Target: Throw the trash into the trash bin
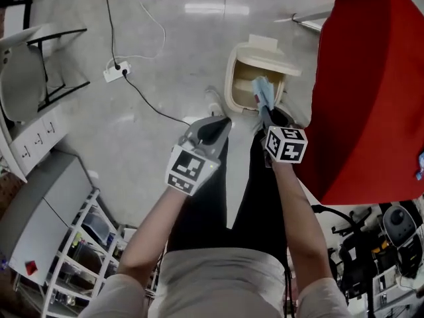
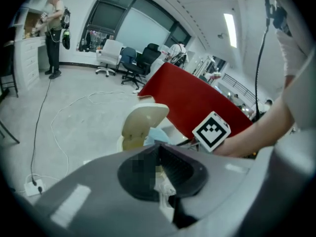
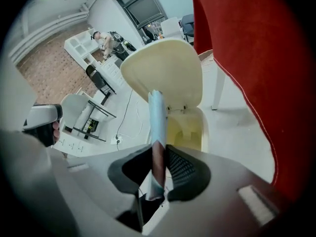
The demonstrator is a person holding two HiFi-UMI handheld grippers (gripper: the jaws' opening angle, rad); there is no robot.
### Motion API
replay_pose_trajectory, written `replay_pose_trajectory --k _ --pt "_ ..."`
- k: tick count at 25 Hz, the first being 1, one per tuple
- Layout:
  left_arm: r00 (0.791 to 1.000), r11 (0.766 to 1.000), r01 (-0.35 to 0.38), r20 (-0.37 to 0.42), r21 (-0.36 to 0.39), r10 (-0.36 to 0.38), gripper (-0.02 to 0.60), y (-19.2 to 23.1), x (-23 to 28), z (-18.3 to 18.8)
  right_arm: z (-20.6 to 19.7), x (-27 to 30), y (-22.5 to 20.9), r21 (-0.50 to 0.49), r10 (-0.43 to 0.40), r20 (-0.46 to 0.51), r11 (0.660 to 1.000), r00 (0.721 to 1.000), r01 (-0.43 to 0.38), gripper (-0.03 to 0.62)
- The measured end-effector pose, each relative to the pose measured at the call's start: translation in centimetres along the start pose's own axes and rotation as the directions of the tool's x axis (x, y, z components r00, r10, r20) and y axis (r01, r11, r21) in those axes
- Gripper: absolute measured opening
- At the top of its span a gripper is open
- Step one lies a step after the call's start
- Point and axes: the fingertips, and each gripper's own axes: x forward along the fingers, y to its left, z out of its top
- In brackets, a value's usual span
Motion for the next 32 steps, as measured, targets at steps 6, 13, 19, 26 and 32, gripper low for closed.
replay_pose_trajectory --k 6,13,19,26,32 --pt "1.000 0.999 0.005 -0.016 -0.034 -0.005 0.003 -0.1 0.6 -1.8 -1.4 1.2 -1.0 0.007 -0.019 -0.019 1.000 1.000 0.019 0.216" --pt "1.000 1.000 0.007 -0.024 -0.024 -0.008 0.003 -1.1 -0.3 -2.0 -0.6 -0.6 -0.2 0.000 -0.001 0.024 1.000 1.000 0.001 0.218" --pt "1.000 0.999 -0.019 -0.010 -0.028 0.019 0.003 -1.8 -2.2 -1.2 0.0 -3.2 1.3 -0.015 0.024 0.046 1.000 0.999 -0.024 0.218" --pt "1.000 0.999 -0.030 0.008 -0.014 0.030 0.003 -4.6 -6.3 2.5 2.2 -10.4 4.3 -0.052 0.057 0.102 0.997 0.993 -0.052 0.167" --pt "1.000 0.996 -0.025 -0.005 0.083 0.025 0.003 -7.9 -9.2 6.0 5.7 -17.7 6.8 -0.108 0.083 0.196 0.992 0.977 -0.063 0.053"
